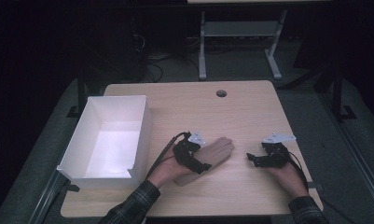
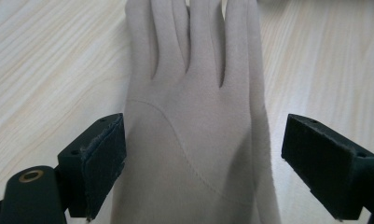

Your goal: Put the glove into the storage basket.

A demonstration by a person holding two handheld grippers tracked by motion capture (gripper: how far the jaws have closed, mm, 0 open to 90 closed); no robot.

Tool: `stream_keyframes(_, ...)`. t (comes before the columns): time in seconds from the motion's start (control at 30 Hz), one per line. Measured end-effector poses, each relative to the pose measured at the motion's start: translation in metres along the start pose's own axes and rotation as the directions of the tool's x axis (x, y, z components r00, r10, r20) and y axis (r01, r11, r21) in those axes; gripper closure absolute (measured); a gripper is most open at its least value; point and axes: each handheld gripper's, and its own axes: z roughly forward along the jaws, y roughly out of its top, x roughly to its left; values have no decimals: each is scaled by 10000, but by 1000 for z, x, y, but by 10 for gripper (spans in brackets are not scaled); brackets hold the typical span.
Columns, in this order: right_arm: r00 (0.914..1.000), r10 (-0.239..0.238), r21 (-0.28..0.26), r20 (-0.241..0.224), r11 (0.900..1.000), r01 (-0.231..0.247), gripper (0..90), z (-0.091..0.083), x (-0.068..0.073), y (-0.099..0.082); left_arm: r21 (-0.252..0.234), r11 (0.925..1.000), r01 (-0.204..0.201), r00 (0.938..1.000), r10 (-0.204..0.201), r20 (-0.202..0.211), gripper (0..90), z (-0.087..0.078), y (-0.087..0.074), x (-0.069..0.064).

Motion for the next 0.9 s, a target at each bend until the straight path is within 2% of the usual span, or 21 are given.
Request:
stream_keyframes(0.2,10000,14,4,12,10000,-14,180,0,0,0,368,9992,-158,9993,169,-319,127,15,-2,-2)
stream_keyframes(0.3,10000,72,18,21,10000,-72,180,0,1,0,531,9985,-147,9994,163,-302,127,20,-3,-2)
stream_keyframes(0.53,10000,76,20,29,10000,-76,180,0,1,0,467,9988,-156,9997,165,-199,145,22,-6,-2)
stream_keyframes(0.7,10000,80,21,33,10000,-80,180,0,1,0,442,9985,-328,9995,328,13,249,19,-7,-3)
stream_keyframes(0.77,10000,78,20,32,10000,-78,180,0,1,0,439,9983,-385,9992,379,135,321,18,-7,-3)
stream_keyframes(0.9,9999,91,21,47,10000,-91,180,0,1,0,374,9990,-253,9986,235,480,475,16,-6,-5)
